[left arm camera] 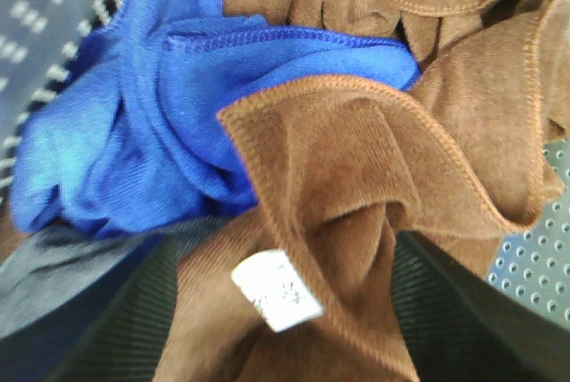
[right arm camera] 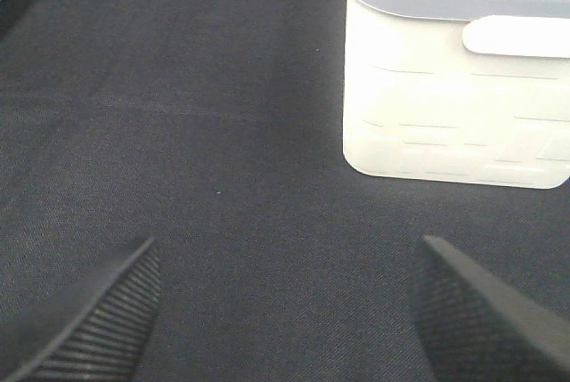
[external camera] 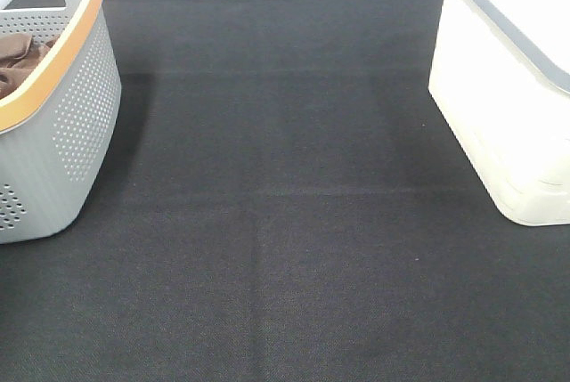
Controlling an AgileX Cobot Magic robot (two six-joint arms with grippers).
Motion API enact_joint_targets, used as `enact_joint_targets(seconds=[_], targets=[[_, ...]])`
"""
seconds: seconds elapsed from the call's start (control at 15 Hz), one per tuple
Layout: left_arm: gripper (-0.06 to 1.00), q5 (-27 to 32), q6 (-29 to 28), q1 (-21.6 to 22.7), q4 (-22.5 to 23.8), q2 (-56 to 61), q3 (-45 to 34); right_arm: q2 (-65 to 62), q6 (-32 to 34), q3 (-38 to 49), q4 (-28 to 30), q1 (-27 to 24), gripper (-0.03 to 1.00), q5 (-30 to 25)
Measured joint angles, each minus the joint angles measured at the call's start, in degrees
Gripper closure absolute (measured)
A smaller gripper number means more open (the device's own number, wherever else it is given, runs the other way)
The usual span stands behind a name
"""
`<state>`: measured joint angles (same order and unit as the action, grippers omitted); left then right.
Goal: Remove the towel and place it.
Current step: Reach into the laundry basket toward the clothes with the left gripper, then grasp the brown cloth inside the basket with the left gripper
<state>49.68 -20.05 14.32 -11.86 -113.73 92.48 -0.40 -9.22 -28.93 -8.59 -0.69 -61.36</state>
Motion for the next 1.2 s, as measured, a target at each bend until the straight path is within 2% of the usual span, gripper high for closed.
enact_joint_targets(seconds=[0.33,0.6,0.8,1.07,1.2], targets=[[0.29,-3.4,0.0,0.0,-1.7,-2.8,1.0,0.0,0.0,0.0,0.0,0.0,0.23,0.0],[0.3,-3.8,0.0,0.0,-2.0,-4.2,1.0,0.0,0.0,0.0,0.0,0.0,0.23,0.0],[0.3,-6.8,0.0,0.0,-2.2,-4.8,1.0,0.0,0.0,0.0,0.0,0.0,0.23,0.0],[0.46,-7.8,0.0,0.0,-2.4,-4.8,1.0,0.0,0.0,0.0,0.0,0.0,0.23,0.0],[0.51,-7.8,0.0,0.0,-2.4,-4.8,1.0,0.0,0.0,0.0,0.0,0.0,0.23,0.0]])
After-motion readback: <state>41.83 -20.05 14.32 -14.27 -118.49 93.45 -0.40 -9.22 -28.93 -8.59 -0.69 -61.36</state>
